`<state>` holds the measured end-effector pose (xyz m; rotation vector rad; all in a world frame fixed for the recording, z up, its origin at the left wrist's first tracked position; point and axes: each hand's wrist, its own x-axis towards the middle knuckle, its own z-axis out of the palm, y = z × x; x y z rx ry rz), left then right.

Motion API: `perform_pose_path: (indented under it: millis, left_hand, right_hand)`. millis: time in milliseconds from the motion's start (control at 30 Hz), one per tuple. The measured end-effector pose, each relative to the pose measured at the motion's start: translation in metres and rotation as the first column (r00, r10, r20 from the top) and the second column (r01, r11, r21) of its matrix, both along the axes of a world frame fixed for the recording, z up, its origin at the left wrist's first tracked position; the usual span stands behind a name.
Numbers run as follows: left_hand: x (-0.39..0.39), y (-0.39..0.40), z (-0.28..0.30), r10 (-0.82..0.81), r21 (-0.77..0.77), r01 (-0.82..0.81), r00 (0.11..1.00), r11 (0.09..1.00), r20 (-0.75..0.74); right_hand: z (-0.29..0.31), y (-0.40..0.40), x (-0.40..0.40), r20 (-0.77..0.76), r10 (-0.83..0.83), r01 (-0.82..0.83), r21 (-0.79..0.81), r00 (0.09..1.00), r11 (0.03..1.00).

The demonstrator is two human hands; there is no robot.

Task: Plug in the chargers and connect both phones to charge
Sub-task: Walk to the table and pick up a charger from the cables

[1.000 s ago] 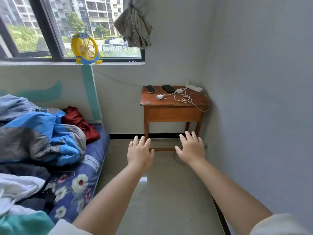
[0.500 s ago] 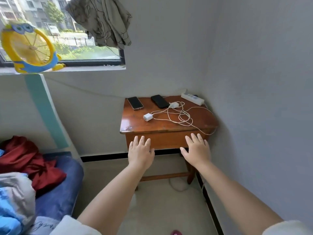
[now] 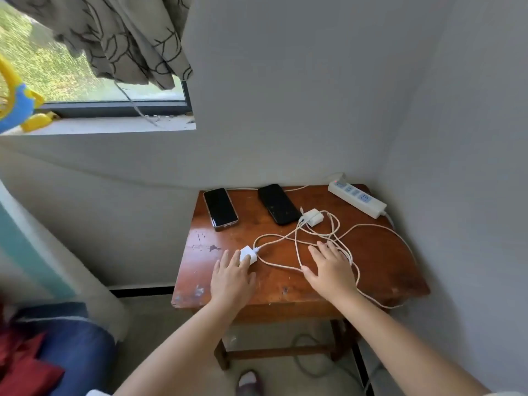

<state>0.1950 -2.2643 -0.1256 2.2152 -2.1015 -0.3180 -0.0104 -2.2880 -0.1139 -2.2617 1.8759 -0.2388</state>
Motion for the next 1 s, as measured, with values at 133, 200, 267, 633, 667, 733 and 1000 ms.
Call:
perform_pose_path:
  millis: [133,200,267,633,667,733,1000]
  left_hand:
    - [0.003,-0.064,-0.018,-0.083,0.047,0.085,0.995,0.995,-0.049]
    - [0.003,-0.088,-0.027,-0.140,0.084,0.146,0.987,0.986,-0.078]
    - [0.000,-0.111,-0.035,-0.194,0.105,0.207,0.974,0.973,-0.119]
    - [-0.016,-0.139,-0.058,-0.366,0.224,0.387,0.921,0.894,-0.132]
    - [-0.016,-0.139,-0.058,-0.363,0.220,0.384,0.923,0.897,-0.129]
    - [-0.016,-0.138,-0.057,-0.355,0.213,0.374,0.927,0.903,-0.121]
    - [-0.028,-0.147,-0.048,-0.298,0.203,0.307,0.952,0.930,-0.072]
  right_hand:
    - [-0.005,-0.055,-0.007,0.039,-0.054,0.053,0.013,0.998,0.998]
    - [-0.006,-0.077,-0.011,0.045,-0.074,0.072,0.042,0.996,0.996]
    - [-0.006,-0.097,-0.011,0.041,-0.083,0.081,0.046,0.996,0.996]
    - [-0.033,-0.119,0.010,-0.080,0.009,0.002,0.136,0.997,0.991]
    - [-0.032,-0.122,0.010,-0.076,0.020,-0.009,0.140,0.997,0.990]
    - [-0.028,-0.129,0.010,-0.089,0.052,-0.036,0.169,0.995,0.985]
    - [0.009,-0.165,0.005,0.118,-0.001,-0.024,0.202,0.993,0.979]
